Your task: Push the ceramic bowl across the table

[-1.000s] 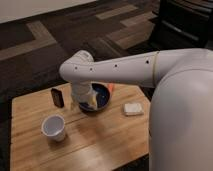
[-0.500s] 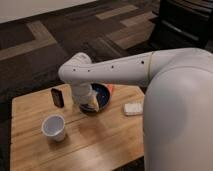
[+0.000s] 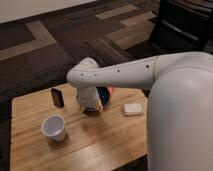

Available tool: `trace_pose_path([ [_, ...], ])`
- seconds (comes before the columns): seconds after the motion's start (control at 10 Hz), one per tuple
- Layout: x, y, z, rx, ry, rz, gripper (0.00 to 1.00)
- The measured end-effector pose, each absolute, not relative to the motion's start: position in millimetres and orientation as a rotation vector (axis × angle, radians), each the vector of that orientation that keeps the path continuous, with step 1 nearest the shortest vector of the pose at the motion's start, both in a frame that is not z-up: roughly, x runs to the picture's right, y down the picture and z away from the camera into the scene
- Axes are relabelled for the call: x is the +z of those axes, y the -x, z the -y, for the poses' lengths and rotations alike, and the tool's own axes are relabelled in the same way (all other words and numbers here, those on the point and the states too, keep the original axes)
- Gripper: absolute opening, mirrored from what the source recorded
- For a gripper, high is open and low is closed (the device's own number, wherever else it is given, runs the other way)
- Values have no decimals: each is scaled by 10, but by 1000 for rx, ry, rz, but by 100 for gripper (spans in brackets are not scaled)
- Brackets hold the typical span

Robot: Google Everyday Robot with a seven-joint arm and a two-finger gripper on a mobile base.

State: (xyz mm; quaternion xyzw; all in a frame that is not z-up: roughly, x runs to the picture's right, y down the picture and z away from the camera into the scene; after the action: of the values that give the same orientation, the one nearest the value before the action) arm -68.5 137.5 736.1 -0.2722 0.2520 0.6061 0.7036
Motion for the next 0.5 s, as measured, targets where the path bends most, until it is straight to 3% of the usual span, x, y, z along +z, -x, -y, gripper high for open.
trace_pose_path([
  [0.5,7569,445,-1634,1280,686,-565,65],
])
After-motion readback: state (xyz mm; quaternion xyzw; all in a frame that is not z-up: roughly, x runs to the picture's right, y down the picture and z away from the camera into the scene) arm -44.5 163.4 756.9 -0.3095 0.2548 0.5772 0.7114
